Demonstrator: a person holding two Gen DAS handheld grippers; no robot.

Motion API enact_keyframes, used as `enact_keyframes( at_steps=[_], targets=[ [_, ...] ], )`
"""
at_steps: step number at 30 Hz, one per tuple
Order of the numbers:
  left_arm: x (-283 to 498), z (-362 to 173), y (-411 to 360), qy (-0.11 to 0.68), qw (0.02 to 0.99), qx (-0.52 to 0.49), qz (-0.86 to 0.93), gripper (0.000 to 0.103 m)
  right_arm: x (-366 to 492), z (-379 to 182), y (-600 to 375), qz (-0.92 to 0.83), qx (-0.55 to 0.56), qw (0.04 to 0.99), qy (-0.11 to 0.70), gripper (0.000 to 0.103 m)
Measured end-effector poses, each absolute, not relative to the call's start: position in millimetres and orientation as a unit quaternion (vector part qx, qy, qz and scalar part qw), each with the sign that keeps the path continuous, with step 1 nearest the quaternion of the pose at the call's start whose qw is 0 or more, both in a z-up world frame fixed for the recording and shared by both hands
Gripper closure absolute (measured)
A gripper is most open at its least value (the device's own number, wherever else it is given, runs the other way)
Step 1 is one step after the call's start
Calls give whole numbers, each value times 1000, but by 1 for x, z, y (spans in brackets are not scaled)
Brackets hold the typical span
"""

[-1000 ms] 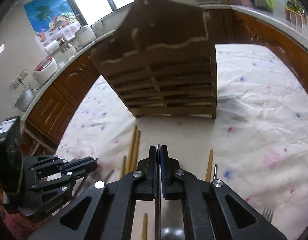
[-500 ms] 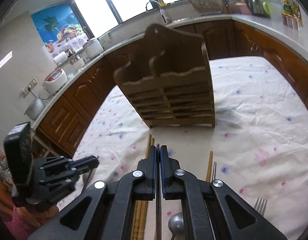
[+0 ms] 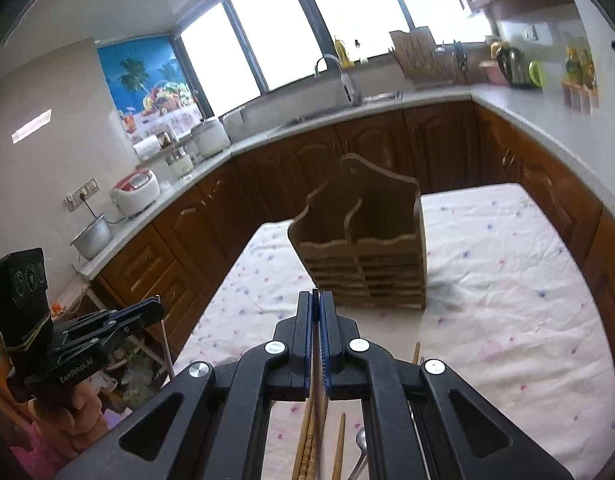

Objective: Organize utensils
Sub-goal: 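Lift both held metal chopsticks and carry them over the wooden utensil holder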

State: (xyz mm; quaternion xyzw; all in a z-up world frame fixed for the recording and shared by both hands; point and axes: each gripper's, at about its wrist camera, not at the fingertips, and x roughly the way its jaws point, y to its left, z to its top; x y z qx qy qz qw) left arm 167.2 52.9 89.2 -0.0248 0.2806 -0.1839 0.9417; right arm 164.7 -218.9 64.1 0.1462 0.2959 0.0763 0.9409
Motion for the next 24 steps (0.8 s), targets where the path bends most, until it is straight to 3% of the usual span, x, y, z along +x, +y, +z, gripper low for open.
enact_keyframes(
  at_steps=[24],
  targets=[
    [190,114,54,212,957,-75,-181,101,166,106,-247,52,152,961,225,100]
  ],
)
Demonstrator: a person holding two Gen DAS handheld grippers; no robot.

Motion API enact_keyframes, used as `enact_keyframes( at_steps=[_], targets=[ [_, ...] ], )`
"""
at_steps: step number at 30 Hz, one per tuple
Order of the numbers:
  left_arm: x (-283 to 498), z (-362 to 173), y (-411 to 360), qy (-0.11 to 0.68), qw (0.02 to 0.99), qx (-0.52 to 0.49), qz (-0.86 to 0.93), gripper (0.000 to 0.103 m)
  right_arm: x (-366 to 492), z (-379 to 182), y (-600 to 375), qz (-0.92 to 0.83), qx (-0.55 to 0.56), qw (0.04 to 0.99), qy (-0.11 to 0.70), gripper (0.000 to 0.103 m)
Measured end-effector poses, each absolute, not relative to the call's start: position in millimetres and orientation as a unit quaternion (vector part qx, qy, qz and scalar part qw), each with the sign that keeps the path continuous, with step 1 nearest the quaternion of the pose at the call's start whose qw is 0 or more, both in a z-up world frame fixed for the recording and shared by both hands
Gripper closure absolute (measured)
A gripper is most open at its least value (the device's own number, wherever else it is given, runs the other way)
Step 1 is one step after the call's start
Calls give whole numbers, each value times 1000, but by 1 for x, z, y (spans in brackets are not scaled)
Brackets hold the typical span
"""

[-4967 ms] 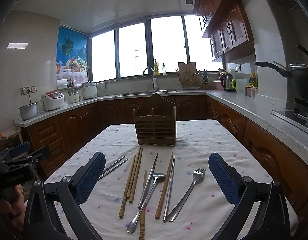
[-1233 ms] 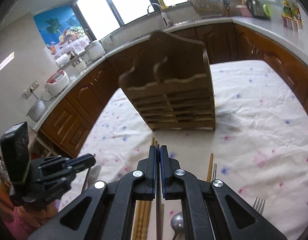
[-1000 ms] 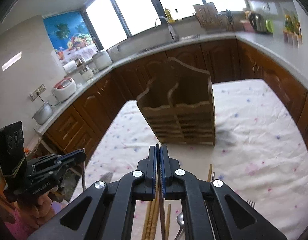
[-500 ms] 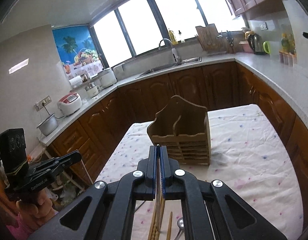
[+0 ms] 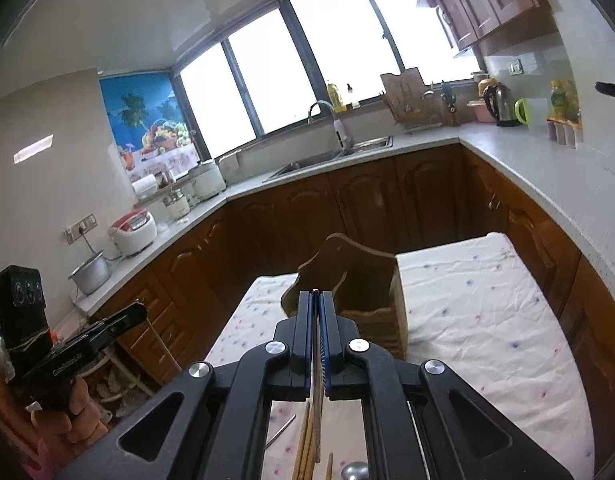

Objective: Organize utensils
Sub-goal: 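Lift both held metal chopsticks and carry them over the wooden utensil holder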

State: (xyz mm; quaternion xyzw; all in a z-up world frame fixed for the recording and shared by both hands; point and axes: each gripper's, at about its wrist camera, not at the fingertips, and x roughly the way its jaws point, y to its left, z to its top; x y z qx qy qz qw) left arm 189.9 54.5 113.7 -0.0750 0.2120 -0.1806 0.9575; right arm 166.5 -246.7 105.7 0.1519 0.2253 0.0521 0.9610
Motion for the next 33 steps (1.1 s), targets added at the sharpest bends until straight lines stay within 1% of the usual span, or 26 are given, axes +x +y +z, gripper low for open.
enact_keyframes(
  at_steps=[7,16,21,26,33],
  targets=[
    [206,124,52,179,964,-86,-178,101,178,123,-260,43,155,967,195,100],
    [242,135,45,112,975,-99,-166,101,202,162,-282,11,158,979,129,100],
    [269,128,32,86,980,-105,-146,101,226,170,-300,-6,175,979,107,100],
    [302,99,11,82,981,-122,-127,101,251,159,-310,-17,183,977,107,100],
    [348,50,-9,96,977,-159,-103,101,280,113,-322,-29,206,970,128,100]
  ],
)
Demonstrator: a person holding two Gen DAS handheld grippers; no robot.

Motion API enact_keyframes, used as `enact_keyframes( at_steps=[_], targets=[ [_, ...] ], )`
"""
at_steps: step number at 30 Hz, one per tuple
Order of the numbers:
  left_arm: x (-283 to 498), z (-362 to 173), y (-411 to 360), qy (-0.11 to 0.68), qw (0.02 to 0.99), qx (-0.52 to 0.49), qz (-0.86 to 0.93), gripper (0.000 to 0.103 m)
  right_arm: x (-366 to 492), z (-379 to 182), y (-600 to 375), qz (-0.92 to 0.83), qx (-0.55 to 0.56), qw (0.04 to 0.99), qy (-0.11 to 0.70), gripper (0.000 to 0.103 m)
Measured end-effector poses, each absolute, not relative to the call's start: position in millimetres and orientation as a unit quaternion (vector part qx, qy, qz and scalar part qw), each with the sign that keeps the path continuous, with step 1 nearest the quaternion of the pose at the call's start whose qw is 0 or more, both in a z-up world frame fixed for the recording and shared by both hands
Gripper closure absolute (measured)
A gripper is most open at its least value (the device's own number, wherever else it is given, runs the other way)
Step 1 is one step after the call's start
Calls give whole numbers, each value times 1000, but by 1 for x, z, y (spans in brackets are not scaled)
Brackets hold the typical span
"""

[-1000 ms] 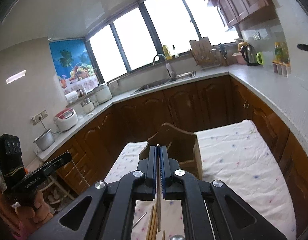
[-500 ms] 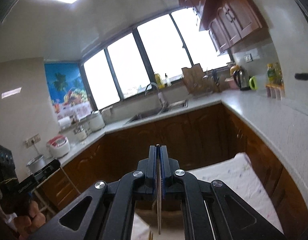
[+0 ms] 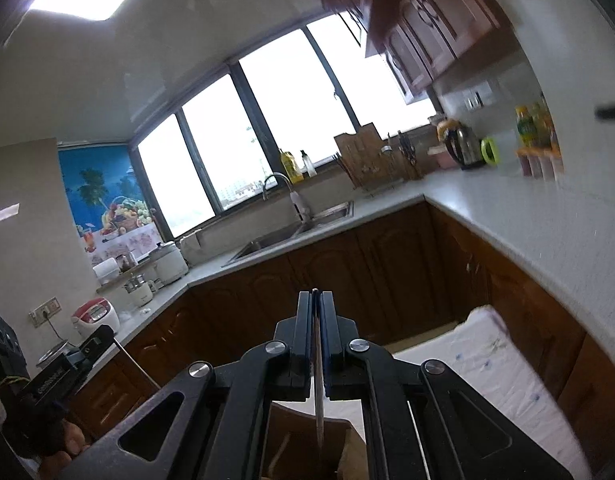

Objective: Organize utensils
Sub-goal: 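Lift both held metal chopsticks and carry them over the wooden utensil holder, then open both grippers to drop the metal chopsticks into the holder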

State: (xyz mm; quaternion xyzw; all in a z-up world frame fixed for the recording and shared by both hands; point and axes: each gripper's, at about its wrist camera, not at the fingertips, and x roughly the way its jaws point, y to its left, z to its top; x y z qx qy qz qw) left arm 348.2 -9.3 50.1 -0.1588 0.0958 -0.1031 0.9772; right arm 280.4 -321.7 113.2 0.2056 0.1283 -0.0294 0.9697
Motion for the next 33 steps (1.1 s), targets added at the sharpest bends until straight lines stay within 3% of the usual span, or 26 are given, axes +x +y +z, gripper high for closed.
enact_keyframes(
  at_steps=[9,23,25,26,27,28,29,30,33],
  targets=[
    [396,2,-41,127,972,-177,-82,101,298,60,-324,-39,226,961,156,100],
    [406,17,-26,152,972,-152,-98,100,302,60,-329,-35,225,960,165,98],
    [404,20,-19,162,969,-154,-105,92,302,60,-329,-30,227,959,168,94],
    [400,21,-11,164,968,-156,-106,77,301,61,-329,-25,228,958,171,89],
    [398,23,-8,162,969,-157,-102,62,299,62,-330,-23,229,958,172,76],
    [394,26,-4,159,970,-155,-94,53,296,63,-330,-20,231,958,170,65],
    [387,26,-2,157,971,-157,-93,41,292,64,-330,-17,233,958,166,43],
    [381,28,2,154,971,-156,-92,37,287,65,-330,-18,234,959,161,32],
    [363,31,9,157,972,-151,-87,29,268,70,-332,-18,235,960,153,29]
  ],
)
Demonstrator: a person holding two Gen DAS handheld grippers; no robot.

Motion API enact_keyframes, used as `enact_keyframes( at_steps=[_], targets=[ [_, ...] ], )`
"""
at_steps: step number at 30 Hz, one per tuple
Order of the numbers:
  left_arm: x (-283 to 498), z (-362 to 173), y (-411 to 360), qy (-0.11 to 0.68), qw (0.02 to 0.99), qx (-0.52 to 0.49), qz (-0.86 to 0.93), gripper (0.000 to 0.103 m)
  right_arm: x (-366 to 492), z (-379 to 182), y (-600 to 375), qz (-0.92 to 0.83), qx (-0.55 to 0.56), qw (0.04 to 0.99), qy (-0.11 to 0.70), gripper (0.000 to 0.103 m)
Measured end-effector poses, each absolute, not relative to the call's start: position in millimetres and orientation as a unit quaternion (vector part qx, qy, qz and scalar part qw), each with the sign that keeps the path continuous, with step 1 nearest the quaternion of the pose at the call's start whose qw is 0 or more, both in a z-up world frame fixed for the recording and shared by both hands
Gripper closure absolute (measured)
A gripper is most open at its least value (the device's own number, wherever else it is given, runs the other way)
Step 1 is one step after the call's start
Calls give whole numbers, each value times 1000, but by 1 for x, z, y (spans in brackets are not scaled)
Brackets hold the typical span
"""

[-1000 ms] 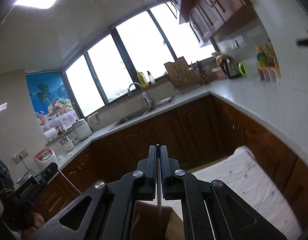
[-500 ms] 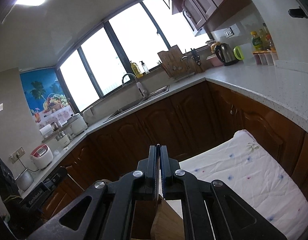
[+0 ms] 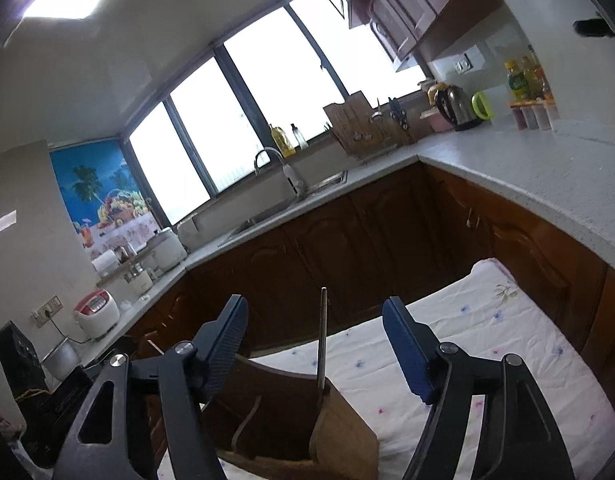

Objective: Organize utensils
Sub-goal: 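Open both grippers to drop the metal chopsticks into the holder, then move both grippers back down toward the remaining utensils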

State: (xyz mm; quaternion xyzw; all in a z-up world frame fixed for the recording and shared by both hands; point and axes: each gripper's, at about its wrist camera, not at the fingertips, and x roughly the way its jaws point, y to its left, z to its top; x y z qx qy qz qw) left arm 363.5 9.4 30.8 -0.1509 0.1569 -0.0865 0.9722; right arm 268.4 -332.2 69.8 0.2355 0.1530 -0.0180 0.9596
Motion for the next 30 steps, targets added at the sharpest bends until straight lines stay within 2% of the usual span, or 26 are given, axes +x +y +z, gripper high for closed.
enact_keyframes(
  at_steps=[3,9,30],
  targets=[
    [343,32,21,164,970,-156,-85,24,251,71,-335,-16,249,957,151,25],
    [305,35,34,192,965,-157,-80,23,217,74,-330,-14,252,956,150,19],
    [196,33,57,276,949,-105,-110,22,131,40,-281,-8,181,958,222,19]
  ],
)
